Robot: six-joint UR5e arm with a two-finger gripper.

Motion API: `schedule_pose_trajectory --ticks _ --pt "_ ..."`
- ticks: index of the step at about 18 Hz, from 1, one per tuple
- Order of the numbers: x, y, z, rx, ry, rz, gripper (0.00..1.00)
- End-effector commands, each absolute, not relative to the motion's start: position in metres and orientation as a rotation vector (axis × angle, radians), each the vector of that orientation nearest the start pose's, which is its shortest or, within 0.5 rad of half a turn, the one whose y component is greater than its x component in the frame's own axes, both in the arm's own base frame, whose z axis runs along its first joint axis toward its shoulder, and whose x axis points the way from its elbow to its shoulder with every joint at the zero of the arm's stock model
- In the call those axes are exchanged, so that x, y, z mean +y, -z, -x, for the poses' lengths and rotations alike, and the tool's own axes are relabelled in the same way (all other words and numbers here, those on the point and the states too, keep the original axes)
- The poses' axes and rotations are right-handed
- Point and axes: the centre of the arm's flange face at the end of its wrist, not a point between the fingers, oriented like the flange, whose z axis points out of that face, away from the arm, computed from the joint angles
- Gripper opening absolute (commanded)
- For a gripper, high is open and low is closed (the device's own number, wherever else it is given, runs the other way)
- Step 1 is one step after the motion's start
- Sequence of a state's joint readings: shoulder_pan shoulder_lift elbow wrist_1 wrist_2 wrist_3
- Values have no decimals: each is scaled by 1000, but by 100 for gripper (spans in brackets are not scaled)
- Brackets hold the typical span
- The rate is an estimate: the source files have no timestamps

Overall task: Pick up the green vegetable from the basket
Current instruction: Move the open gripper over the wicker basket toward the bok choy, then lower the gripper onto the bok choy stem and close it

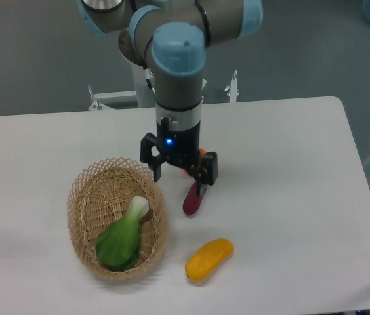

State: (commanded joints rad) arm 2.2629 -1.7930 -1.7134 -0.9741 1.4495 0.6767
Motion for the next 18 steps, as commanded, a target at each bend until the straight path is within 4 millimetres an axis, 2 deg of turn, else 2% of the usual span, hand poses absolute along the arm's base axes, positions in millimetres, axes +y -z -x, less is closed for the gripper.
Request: schedule_pose_trajectory --ticks 2,3,5,7,14,18 --pt "544 -330 251 4 -17 2933 100" --pt "546 -319 240 30 4 2944 100" --pt "555 -307 224 74 33 2958 100" --pt "562 -287 214 99 65 2985 100" --pt "570 -256 219 115 89 3010 100" --pt "571 -246 220 104 80 3007 100"
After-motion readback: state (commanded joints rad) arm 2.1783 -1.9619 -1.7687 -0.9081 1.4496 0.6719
